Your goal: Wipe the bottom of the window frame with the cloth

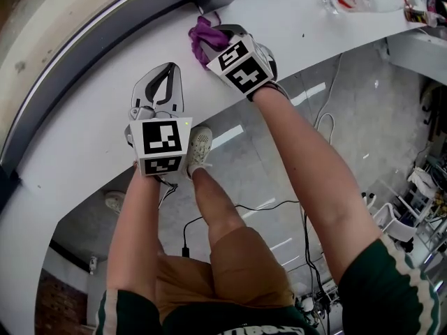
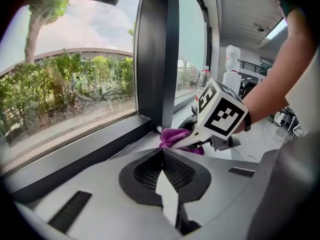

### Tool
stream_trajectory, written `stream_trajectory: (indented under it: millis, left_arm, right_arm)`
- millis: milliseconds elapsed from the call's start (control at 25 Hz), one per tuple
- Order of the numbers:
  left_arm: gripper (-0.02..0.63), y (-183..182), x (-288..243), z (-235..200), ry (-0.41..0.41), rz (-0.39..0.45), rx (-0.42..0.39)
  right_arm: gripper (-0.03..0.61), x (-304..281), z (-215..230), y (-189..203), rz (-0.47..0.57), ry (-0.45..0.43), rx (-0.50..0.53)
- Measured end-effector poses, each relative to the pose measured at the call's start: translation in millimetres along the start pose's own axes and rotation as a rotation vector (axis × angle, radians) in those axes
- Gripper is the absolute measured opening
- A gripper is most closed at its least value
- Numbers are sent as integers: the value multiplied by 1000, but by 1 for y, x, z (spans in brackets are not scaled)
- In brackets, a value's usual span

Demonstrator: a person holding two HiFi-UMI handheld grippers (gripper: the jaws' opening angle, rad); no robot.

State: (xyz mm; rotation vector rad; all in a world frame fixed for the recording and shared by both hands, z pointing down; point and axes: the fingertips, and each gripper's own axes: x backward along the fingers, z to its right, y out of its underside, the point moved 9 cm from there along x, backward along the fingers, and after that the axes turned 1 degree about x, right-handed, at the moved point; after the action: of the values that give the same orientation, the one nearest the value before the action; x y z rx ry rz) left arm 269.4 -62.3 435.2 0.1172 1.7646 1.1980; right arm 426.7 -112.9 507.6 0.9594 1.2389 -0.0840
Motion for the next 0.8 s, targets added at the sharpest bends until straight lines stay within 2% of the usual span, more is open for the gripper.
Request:
stream_trajectory:
  millis: [280, 480, 800]
  left_arm:
    - [8, 4, -2, 0, 18, -8, 4]
    - [9, 17, -1, 7, 39, -23, 6]
    - [8, 28, -8, 25, 63, -44, -15]
  right_arm:
    - [97, 3, -3, 2, -13, 8, -11]
    - [97, 12, -9, 15, 32, 7, -93]
    - [97, 24, -17, 30, 66, 22, -115]
